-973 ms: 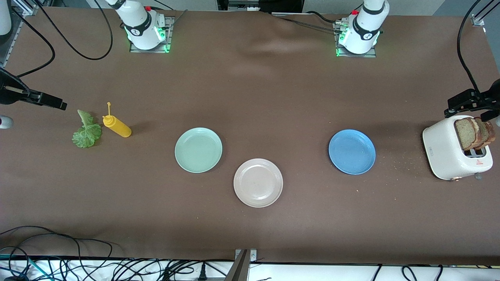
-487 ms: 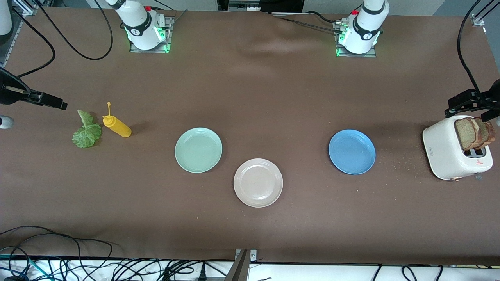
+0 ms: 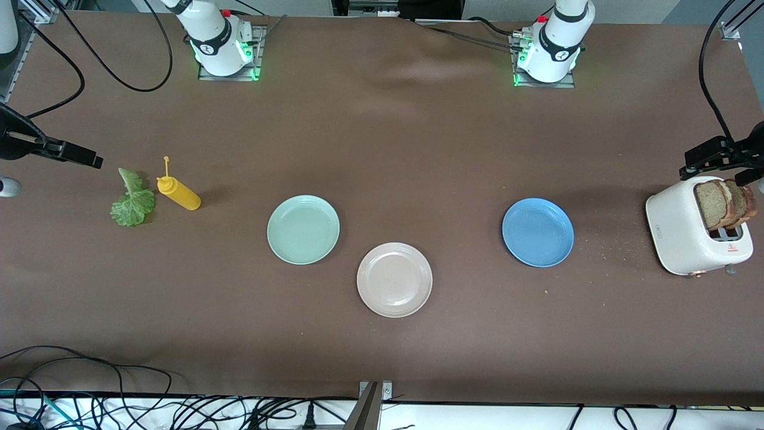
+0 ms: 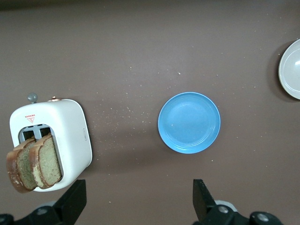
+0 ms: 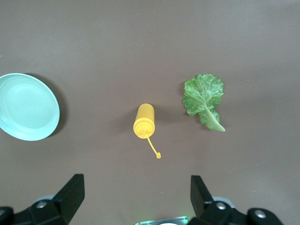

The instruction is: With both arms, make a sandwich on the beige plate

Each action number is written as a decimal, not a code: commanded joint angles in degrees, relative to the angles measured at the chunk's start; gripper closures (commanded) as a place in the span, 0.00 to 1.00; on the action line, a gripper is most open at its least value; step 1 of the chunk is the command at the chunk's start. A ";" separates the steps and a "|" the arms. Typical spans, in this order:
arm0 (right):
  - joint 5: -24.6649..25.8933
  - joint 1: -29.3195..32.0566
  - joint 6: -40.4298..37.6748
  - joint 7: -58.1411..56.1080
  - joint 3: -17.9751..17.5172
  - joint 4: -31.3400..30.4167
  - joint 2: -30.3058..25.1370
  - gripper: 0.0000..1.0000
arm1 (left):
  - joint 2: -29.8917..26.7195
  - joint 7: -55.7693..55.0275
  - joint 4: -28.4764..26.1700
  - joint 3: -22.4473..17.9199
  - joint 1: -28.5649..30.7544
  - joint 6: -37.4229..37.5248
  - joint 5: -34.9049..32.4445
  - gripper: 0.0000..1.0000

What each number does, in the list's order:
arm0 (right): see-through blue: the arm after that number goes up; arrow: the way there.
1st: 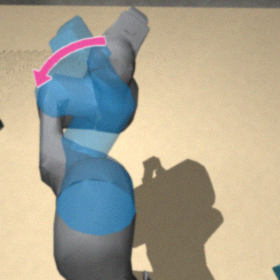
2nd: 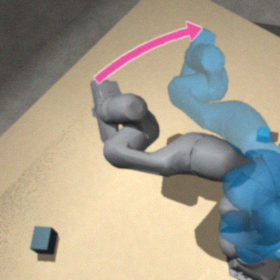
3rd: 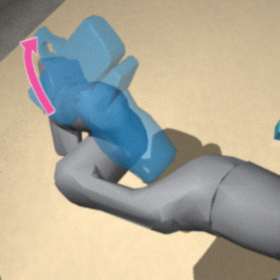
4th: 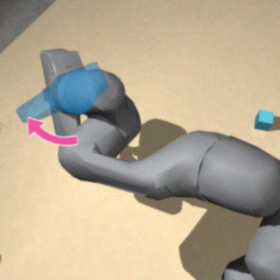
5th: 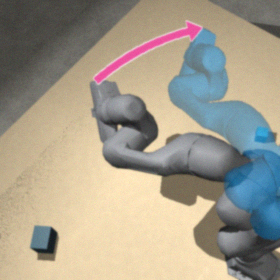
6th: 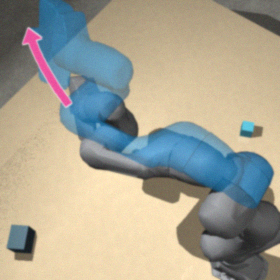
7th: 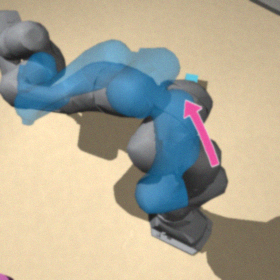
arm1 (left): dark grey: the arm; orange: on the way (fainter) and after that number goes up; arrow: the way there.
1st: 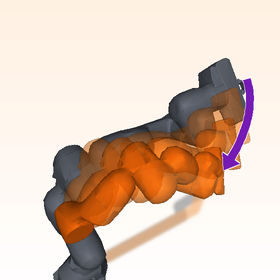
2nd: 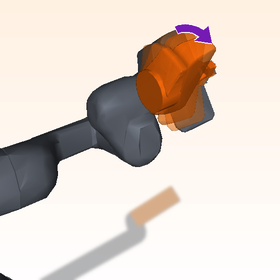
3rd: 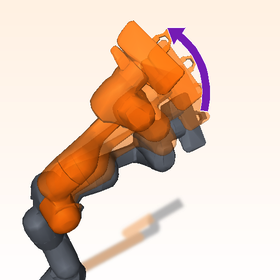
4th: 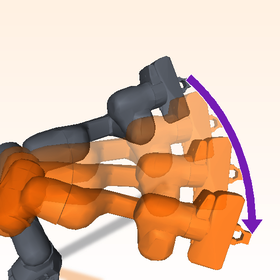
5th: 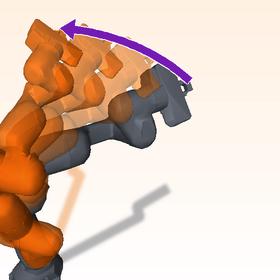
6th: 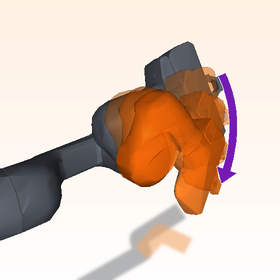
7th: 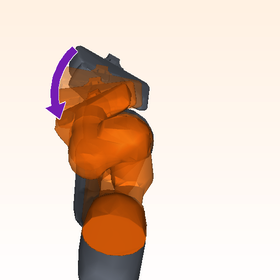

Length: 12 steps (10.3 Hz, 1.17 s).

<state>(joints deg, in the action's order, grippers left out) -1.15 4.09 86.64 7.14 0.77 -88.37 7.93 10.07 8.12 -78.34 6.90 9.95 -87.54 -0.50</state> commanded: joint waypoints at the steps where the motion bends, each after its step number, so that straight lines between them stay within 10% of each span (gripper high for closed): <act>1: -0.69 -0.05 -0.95 -0.02 0.02 0.84 -0.10 0.00 | -0.22 -0.12 0.81 -0.05 0.25 1.06 1.03 0.00; 12: -0.70 0.04 -0.94 -0.02 0.11 0.84 -0.02 0.00 | 0.13 0.76 0.47 0.04 0.25 1.14 0.67 0.00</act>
<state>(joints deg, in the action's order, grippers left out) -1.16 4.09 86.64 7.14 0.77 -88.38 7.93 10.12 8.16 -78.34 6.90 9.95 -87.40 -0.50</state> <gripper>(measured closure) 0.000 0.000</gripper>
